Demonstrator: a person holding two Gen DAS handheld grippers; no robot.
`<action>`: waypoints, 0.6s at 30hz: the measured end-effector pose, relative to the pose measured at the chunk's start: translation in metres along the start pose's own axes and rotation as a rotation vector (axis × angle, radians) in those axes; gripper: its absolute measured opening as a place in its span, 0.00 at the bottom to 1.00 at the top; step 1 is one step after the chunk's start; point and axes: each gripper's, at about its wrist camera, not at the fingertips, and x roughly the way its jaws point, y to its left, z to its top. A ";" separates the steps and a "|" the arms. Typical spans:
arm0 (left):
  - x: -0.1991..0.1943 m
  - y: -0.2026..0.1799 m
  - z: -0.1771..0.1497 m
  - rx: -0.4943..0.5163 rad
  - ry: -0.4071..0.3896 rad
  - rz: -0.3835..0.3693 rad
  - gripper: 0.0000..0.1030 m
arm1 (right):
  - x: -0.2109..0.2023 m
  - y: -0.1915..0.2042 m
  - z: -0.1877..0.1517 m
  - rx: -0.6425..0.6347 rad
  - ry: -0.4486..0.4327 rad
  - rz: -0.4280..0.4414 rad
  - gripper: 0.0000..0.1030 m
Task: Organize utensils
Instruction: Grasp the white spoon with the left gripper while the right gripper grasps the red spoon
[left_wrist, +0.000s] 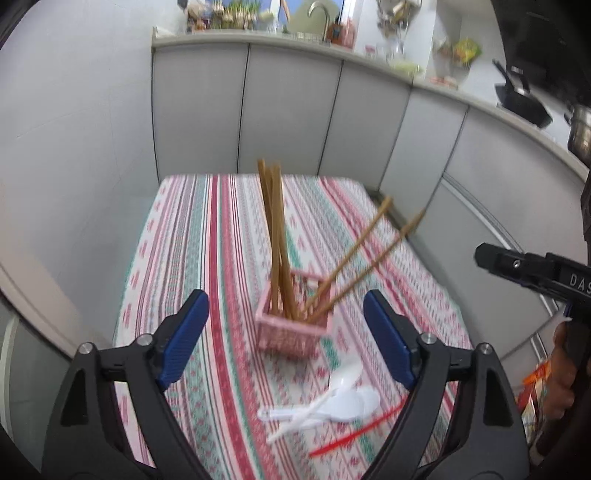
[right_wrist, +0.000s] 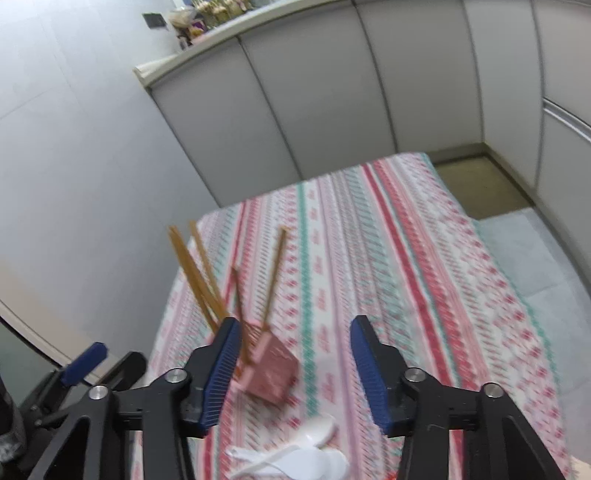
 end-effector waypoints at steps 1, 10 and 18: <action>0.001 0.000 -0.004 0.001 0.023 -0.003 0.84 | 0.000 -0.005 -0.004 0.001 0.015 -0.009 0.61; 0.032 0.006 -0.050 0.016 0.267 0.017 0.85 | 0.025 -0.045 -0.050 0.041 0.242 -0.094 0.72; 0.063 -0.004 -0.077 0.133 0.392 0.055 0.85 | 0.058 -0.074 -0.083 0.107 0.417 -0.150 0.72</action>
